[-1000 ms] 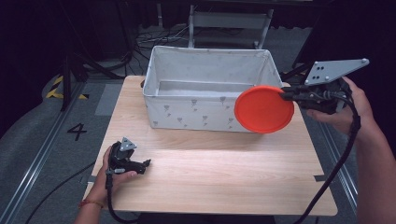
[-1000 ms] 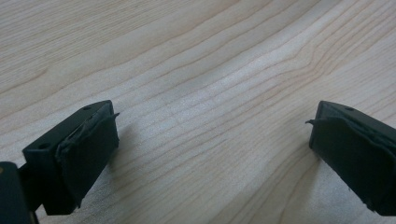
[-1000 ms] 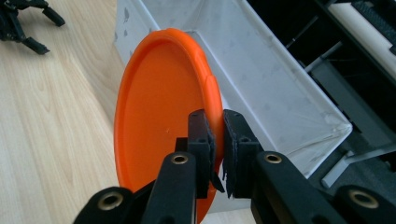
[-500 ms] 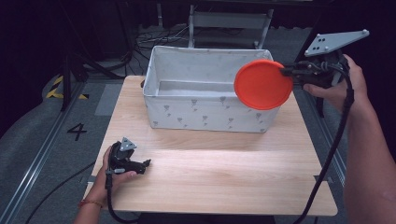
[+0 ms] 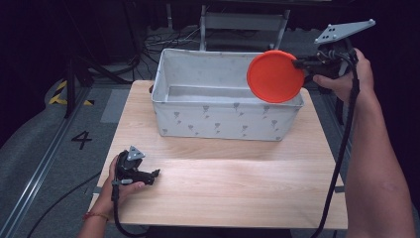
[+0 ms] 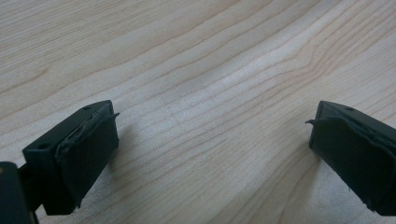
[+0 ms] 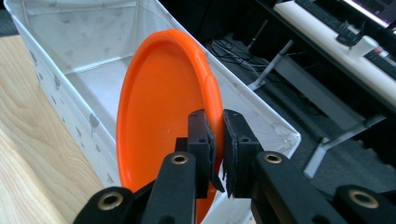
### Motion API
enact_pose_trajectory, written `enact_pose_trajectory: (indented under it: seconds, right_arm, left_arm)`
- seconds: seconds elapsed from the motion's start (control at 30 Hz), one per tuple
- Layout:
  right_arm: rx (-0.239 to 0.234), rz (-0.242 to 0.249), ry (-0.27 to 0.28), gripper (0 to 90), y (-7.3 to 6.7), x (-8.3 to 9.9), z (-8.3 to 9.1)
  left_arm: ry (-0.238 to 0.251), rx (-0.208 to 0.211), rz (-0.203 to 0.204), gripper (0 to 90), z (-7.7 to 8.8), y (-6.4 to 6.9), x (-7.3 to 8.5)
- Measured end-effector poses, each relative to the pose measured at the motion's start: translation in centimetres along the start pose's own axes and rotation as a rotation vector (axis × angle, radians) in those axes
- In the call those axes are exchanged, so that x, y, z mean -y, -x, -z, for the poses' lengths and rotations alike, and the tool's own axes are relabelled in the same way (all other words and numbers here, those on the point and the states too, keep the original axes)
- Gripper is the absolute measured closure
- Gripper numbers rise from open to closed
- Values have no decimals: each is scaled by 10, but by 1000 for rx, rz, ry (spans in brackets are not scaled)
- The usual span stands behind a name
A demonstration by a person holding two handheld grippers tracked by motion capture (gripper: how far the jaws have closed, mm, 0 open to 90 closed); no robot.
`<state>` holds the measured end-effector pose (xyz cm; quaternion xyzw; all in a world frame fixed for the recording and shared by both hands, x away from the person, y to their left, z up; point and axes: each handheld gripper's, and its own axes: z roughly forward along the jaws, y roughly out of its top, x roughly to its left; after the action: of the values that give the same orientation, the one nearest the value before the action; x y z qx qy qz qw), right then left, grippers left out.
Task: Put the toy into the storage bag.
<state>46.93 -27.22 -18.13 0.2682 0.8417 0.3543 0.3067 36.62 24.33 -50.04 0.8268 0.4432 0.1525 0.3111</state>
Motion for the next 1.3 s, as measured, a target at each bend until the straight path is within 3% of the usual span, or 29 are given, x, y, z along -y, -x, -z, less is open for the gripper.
enact_pose_trajectory:
  seconds: [0.3, 0.33, 0.57, 0.9, 1.3]
  right_arm:
    - [1, 10, -20, 826, 10, 0, -27]
    - [4, 28, -13, 826, 10, 2, -30]
    - [13, 49, -59, 825, 22, 11, -49]
    - [-53, 98, -108, 825, 18, 22, -72]
    - [-158, 210, -247, 824, 2, 29, -89]
  left_arm:
    - [0, 0, 0, 18, 0, 0, 0]
    - [-1, 0, -1, 18, 0, 0, 0]
    - [3, -2, -9, 20, 0, 0, 0]
    - [5, 0, -8, 21, 0, 0, 1]
    - [3, -1, -6, 22, 1, 0, 1]
